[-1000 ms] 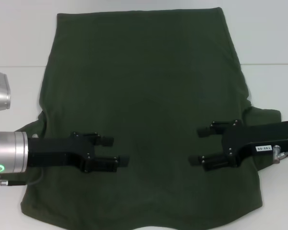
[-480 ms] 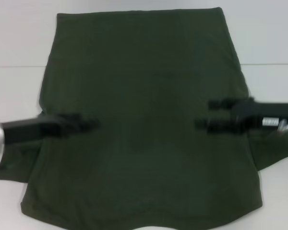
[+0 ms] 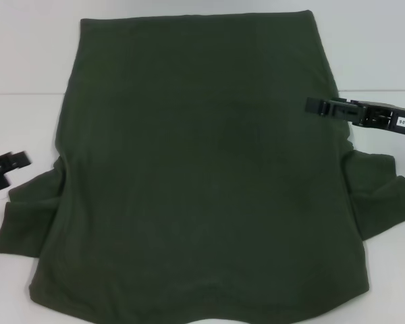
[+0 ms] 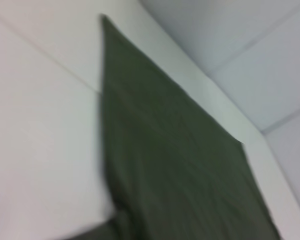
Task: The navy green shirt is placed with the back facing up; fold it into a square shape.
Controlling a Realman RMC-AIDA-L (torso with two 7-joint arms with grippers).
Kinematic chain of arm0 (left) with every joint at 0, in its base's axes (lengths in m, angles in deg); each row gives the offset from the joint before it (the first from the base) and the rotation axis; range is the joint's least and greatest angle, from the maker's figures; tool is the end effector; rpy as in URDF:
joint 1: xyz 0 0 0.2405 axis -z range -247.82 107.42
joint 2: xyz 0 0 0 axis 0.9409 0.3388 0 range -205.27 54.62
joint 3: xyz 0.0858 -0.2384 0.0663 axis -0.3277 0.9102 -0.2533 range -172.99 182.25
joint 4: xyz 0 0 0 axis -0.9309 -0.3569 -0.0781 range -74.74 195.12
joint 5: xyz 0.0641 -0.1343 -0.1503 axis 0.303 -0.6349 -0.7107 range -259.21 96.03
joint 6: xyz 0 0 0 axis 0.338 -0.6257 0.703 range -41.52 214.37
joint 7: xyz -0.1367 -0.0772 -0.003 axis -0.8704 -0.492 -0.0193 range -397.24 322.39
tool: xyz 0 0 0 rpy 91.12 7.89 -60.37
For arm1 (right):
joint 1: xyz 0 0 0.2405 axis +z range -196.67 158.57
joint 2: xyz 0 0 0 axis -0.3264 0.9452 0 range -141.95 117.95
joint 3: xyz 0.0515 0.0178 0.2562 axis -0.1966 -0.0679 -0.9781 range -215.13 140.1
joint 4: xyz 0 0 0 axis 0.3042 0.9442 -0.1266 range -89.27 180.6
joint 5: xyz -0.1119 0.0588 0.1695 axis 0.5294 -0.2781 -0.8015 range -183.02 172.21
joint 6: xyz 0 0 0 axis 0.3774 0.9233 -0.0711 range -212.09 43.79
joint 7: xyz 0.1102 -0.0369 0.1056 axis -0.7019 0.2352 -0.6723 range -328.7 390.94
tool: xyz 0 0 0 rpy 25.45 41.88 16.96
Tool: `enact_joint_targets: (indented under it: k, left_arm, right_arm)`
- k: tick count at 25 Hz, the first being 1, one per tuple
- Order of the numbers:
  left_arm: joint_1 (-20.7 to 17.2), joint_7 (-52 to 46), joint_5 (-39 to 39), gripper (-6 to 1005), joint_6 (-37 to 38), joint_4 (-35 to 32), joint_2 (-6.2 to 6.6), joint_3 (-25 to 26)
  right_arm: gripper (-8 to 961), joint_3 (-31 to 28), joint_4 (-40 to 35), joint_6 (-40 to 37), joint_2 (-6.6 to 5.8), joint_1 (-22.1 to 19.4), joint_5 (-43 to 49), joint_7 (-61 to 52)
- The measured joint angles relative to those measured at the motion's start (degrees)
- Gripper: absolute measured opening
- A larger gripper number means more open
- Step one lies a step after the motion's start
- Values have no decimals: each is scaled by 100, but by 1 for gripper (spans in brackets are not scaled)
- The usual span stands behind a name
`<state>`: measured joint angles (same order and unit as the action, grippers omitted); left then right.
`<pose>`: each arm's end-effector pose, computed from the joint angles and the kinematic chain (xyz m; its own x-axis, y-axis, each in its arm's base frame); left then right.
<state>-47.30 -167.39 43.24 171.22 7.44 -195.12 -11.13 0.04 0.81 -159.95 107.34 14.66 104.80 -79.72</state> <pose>-0.3536 0.3204 0.0819 0.0018 0.6750 0.7378 0.9957 -0.0697 0.0613 0.2448 0.4014 0.0272 0.4660 -0.5680 -0.6783 -0.8217 -0.5622 -0.0938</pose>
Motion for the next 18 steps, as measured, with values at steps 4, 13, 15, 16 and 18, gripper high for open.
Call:
enact_joint_targets:
  k: [4, 13, 15, 16, 18]
  left_arm:
    - [-217, 293, 92, 867, -468, 113, -66, 165]
    - [-317, 1365, 101, 839, -1071, 651, -154, 147]
    - [-297, 1413, 102, 840, -1139, 717, -155, 139]
    - [-289, 1432, 102, 840, -1158, 744, -158, 131]
    - [-280, 1452, 102, 840, -1156, 797, -160, 115]
  right_arm:
    - [940, -13, 76, 157, 1, 38, -3, 30]
    - [938, -26, 83, 193, 1, 66, -8, 37]
    - [937, -28, 87, 195, 1, 66, -8, 37]
    - [937, -28, 89, 195, 1, 66, -8, 37]
    - [937, -29, 92, 197, 1, 63, -8, 37]
